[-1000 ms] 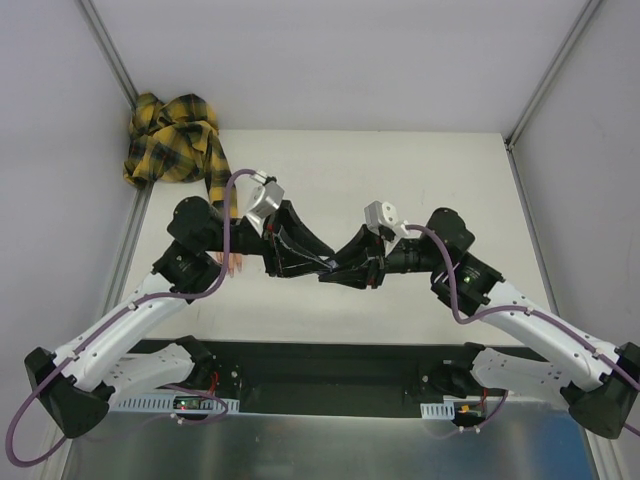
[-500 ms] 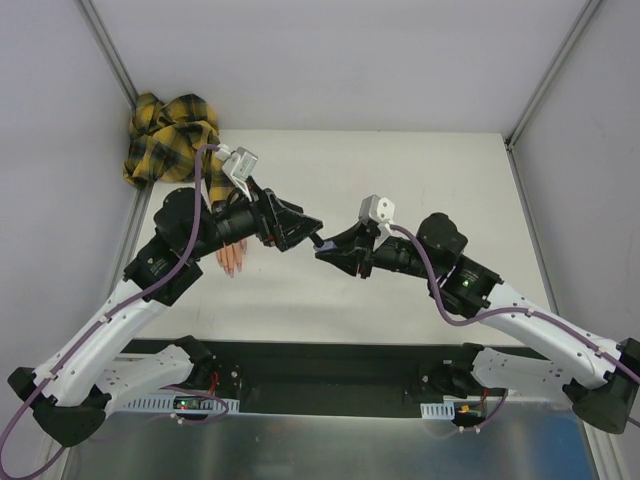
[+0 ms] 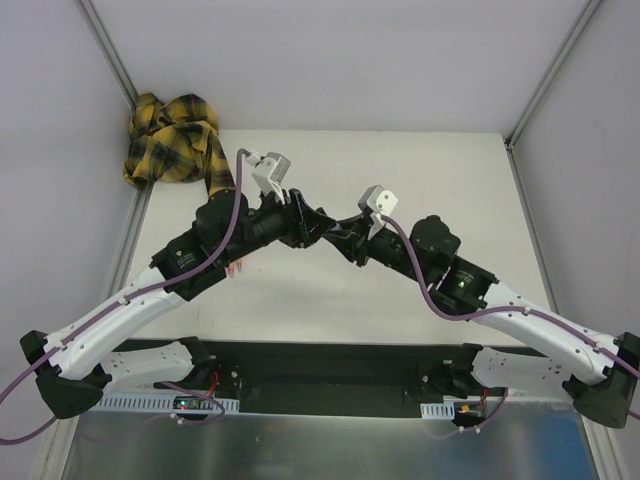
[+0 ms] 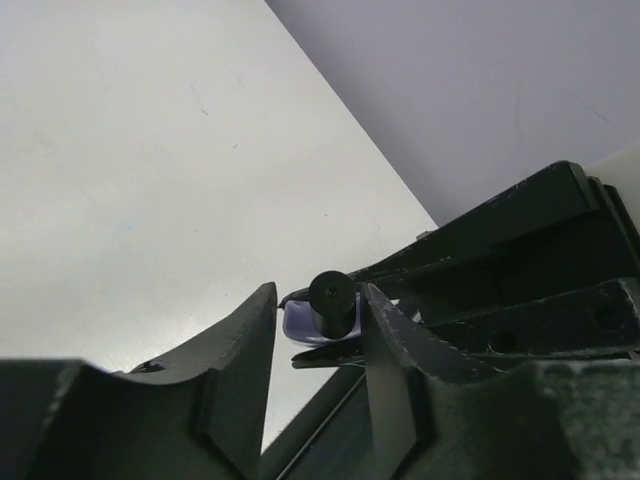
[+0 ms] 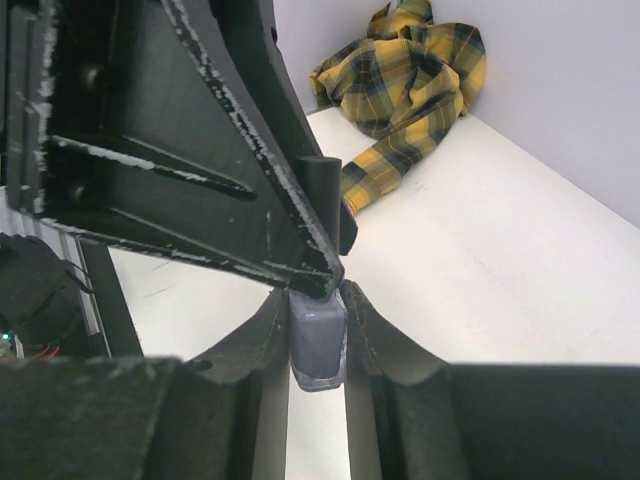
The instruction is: Paint the nails
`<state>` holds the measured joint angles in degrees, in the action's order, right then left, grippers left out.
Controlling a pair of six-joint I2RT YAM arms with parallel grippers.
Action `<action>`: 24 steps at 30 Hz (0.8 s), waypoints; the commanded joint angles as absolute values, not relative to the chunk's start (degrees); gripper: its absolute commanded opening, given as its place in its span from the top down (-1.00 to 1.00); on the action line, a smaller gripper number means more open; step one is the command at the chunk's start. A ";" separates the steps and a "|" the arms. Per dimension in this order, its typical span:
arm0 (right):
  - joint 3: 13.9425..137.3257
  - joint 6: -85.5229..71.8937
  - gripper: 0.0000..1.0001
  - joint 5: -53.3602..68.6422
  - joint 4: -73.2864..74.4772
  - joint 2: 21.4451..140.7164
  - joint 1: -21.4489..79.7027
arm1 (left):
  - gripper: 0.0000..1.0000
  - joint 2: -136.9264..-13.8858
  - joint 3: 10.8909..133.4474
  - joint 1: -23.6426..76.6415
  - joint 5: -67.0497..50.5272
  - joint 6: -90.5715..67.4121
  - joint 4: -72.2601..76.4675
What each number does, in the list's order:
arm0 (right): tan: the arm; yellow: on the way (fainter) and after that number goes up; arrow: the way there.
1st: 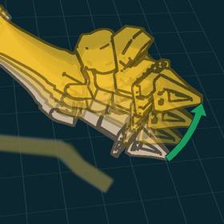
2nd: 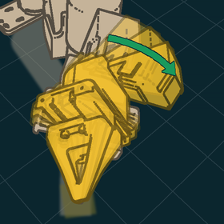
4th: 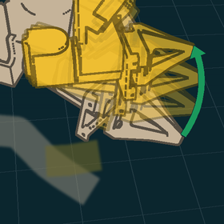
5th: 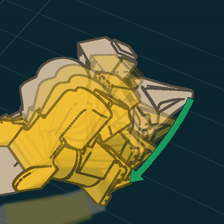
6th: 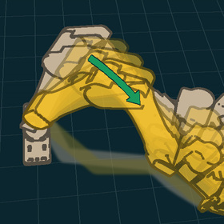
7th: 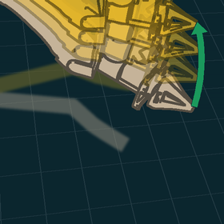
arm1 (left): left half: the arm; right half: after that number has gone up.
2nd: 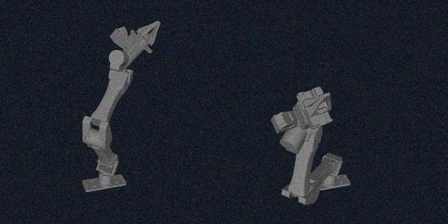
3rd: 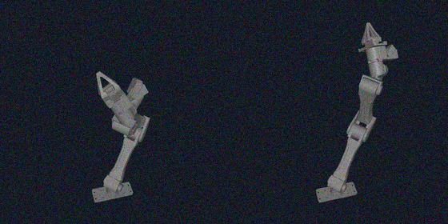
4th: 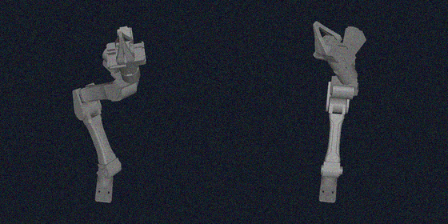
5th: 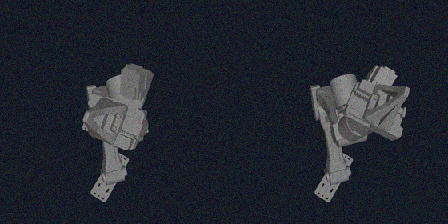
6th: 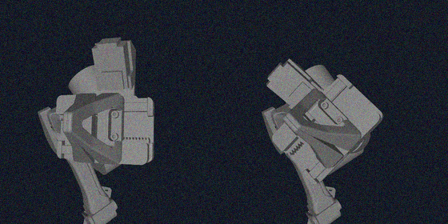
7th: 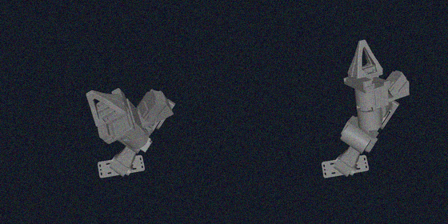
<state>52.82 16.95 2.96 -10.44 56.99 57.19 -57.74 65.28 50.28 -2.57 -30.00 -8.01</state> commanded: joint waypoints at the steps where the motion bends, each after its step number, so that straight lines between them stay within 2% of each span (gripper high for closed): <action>1: 55.20 18.28 1.00 1.14 -13.80 55.73 58.01 | 0.38 -58.80 68.11 50.89 2.02 -27.16 -7.73; 3: 54.76 18.54 1.00 1.06 -13.89 55.37 58.01 | 0.77 -59.32 68.29 50.89 1.85 -26.46 -7.65; 5: 53.97 18.54 1.00 1.75 -14.50 54.76 58.01 | 1.00 -58.98 68.20 50.89 0.27 -25.76 -7.04; 7: 53.35 18.11 1.00 3.51 -15.29 54.32 57.31 | 1.00 -58.28 66.28 50.89 -3.67 -23.56 -1.63; 9: 52.30 16.19 1.00 11.22 -17.82 53.35 55.99 | 1.00 -56.00 61.54 50.71 -12.10 -22.42 5.14; 12: 48.35 7.27 1.00 30.44 -28.24 51.94 50.38 | 1.00 -51.69 52.67 49.75 -27.98 -23.45 23.68; 13: 47.64 4.34 1.00 41.37 -31.17 52.20 46.97 | 1.00 -50.81 50.73 49.40 -32.65 -24.60 33.30; 14: 47.81 1.96 1.00 47.40 -34.07 53.60 45.89 | 1.00 -50.54 49.41 49.13 -40.70 -26.87 34.88; 16: 48.43 -3.68 1.00 60.83 -40.32 55.19 45.35 | 1.00 -51.67 51.40 48.25 -47.87 -27.59 33.41; 17: 47.91 -5.87 1.00 63.00 -43.13 56.24 45.61 | 1.00 -53.07 53.85 48.25 -50.95 -27.16 29.40; 19: 47.11 -9.21 1.00 63.37 -49.65 56.77 45.62 | 1.00 -53.53 54.49 48.25 -55.80 -27.16 27.78; 24: 48.08 -8.79 1.00 60.65 -48.09 58.18 45.27 | 1.00 -50.28 57.04 48.25 -49.94 -19.61 13.66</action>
<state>46.89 -6.48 54.06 -38.15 56.58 44.62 -51.35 54.26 46.89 -43.44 -22.74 20.95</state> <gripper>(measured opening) 0.241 0.124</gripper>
